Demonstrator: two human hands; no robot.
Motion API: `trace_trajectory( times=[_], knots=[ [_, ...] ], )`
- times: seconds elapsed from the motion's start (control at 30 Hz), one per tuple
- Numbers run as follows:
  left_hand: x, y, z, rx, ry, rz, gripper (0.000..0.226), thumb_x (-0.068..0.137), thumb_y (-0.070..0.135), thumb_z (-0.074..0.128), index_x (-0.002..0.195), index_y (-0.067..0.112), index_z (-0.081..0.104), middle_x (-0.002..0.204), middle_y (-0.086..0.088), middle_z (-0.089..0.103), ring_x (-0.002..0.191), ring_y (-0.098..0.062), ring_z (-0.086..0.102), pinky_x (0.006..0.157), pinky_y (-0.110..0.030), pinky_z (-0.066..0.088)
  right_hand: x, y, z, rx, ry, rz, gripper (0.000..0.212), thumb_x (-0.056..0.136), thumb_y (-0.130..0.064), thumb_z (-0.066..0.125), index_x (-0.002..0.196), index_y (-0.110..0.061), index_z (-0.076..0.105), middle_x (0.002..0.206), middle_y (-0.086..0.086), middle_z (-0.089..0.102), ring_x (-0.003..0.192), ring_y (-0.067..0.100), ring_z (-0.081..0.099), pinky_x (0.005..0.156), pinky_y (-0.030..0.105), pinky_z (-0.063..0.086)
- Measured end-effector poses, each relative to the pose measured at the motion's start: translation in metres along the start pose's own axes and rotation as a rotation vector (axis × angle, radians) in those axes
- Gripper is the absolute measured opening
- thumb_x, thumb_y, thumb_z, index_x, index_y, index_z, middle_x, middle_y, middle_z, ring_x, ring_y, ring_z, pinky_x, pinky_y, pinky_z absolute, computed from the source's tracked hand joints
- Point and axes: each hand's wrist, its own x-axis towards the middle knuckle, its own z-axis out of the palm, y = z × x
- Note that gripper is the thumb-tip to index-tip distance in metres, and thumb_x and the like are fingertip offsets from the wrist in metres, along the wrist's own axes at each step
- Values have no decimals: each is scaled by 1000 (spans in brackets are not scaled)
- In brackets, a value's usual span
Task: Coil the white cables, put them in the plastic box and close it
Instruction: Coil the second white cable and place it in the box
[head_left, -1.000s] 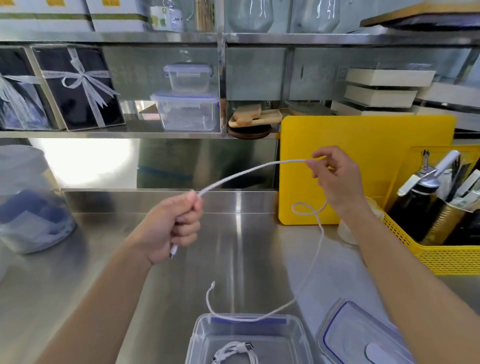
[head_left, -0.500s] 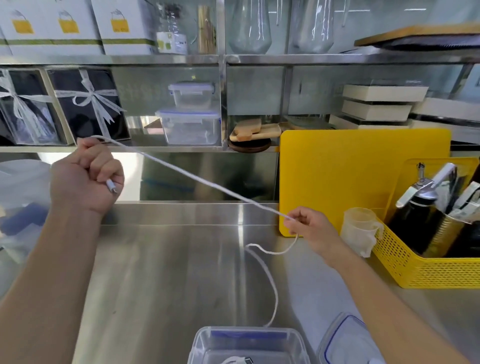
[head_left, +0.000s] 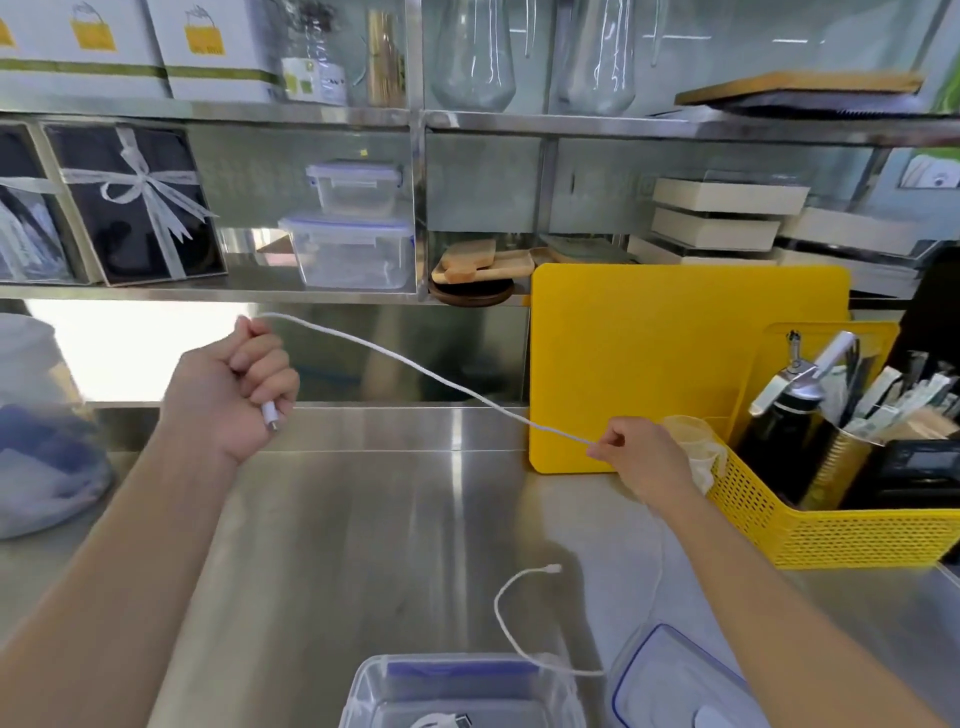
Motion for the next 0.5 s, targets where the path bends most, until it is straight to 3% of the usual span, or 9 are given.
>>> trace_trajectory(
  times=[0.07,0.1,0.17,0.27,0.4,0.5],
  knots=[
    [-1,-23,7,42,30,-55,26,85,21,44,61,17,52,38,6,31,38,-6,10,31,-15,17,-4,4,3,-183,-74,7,11,82,-26,65,90,-19,64,104,7,66,94,26,59,77,39,46],
    [0,-33,10,50,36,-84,28,89,22,42,62,17,51,39,7,31,36,-6,11,31,-15,16,-4,2,7,-198,-83,-23,25,82,-26,65,105,-19,61,116,7,62,104,26,56,84,41,46],
    [1,-53,18,88,35,-146,32,95,24,38,66,16,49,40,7,30,30,-5,21,30,-15,17,-9,-13,11,-49,-75,-112,48,80,-27,67,124,-19,50,130,6,52,119,23,48,97,42,40],
    [1,-80,36,191,-15,-217,32,99,24,34,70,15,46,40,8,30,28,-4,24,27,-15,18,-22,-49,10,327,-141,-259,63,81,-25,68,136,-26,36,141,-4,41,126,6,37,100,26,31],
    [-5,-103,58,311,-140,-330,32,99,24,34,71,14,46,38,8,29,27,-3,23,28,-15,18,-30,-89,12,547,-283,-381,70,83,-31,64,139,-37,22,143,-11,35,127,1,29,102,26,25],
    [-13,-104,68,275,-245,-377,29,95,24,38,70,14,48,38,7,30,30,-4,16,29,-14,17,-32,-104,18,575,-270,-421,48,87,-30,58,130,-26,35,122,-6,52,117,9,45,101,32,38]
  ],
)
